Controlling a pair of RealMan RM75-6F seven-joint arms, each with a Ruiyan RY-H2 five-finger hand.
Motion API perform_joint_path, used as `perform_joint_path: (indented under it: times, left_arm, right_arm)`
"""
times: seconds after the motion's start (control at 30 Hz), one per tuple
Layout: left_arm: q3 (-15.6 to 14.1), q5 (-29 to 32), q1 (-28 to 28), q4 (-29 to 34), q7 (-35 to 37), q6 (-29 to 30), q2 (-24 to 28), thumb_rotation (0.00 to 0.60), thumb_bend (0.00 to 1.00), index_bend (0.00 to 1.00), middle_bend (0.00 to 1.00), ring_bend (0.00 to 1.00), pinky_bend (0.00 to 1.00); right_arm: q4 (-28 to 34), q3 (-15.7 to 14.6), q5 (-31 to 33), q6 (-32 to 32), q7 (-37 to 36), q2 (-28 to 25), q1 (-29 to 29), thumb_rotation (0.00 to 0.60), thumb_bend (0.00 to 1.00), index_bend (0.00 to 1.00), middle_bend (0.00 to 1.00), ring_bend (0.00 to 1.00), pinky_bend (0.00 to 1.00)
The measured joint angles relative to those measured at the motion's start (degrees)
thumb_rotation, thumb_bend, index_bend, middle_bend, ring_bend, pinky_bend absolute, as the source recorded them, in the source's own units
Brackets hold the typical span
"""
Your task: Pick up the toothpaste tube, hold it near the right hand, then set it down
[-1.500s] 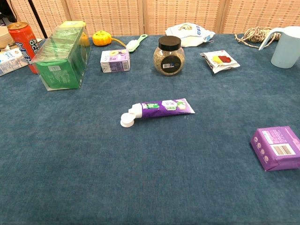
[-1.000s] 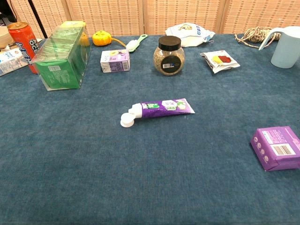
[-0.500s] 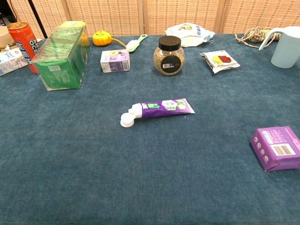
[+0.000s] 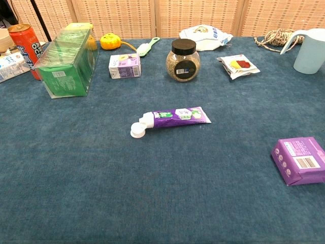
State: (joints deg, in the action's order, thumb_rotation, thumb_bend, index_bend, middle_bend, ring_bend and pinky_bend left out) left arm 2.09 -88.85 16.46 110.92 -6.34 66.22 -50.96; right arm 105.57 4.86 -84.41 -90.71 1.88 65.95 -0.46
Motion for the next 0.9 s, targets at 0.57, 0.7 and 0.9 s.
perform_joint_path:
  times: [0.57,0.7,0.9]
  left_arm:
    - [6.44,8.05,16.54,-4.34,-6.71,-15.39,-12.14,0.563,0.36,0.23,0.2,0.21,0.17]
    - [6.9,10.94,20.0,-6.09,-8.77,-18.8,-15.33,0.546,0.35,0.23,0.2,0.21,0.17]
    - [7.73,15.44,24.04,-8.64,-13.06,-20.79,-20.49,0.532,0.35,0.23,0.2,0.21,0.17]
  right_arm:
    - [-0.06,0.22,1.05,0.75,-0.2,-0.15,-0.09,0.6,0.39,0.0,0.0,0.0,0.0]
    - [0.14,0.26,1.12,0.84,0.07,-0.15,-0.07,0.6,0.39,0.0,0.0,0.0,0.0]
    - [0.34,0.29,1.39,0.56,0.27,-0.19,-0.36,0.6,0.39,0.0,0.0,0.0,0.0]
